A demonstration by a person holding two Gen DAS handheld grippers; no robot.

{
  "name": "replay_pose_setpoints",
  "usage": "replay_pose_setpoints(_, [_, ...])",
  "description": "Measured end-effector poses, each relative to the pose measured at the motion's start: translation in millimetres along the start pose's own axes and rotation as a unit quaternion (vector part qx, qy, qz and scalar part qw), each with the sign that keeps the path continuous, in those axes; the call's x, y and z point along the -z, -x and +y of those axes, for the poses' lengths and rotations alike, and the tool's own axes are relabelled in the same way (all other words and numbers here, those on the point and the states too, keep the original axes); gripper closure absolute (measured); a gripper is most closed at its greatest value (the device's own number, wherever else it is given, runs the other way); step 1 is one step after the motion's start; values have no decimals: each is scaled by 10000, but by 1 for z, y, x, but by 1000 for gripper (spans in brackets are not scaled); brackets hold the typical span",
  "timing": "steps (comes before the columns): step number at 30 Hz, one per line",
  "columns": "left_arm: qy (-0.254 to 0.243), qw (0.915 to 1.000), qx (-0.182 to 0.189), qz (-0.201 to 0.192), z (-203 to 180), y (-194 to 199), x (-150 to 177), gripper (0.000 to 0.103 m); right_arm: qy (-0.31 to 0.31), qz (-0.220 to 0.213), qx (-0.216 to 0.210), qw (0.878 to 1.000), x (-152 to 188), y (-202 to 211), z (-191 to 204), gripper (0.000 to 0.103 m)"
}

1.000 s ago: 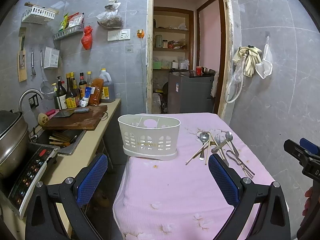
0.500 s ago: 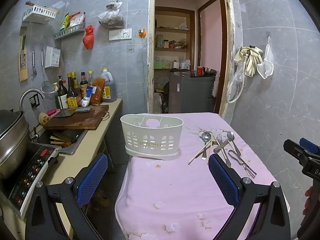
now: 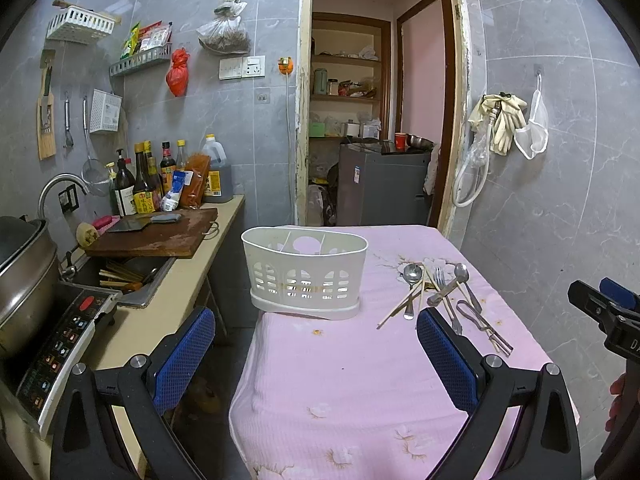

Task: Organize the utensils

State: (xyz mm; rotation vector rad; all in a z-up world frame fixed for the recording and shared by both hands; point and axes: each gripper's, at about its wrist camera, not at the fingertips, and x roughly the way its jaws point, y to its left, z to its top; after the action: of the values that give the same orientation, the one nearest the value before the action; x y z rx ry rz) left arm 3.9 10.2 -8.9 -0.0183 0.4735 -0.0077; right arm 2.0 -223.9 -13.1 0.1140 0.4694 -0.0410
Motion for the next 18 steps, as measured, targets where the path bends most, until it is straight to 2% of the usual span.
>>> replay_pose_setpoints(18, [7, 10000, -5, 6, 2, -1, 0, 1, -10, 20, -1, 10000, 2, 0, 1, 1])
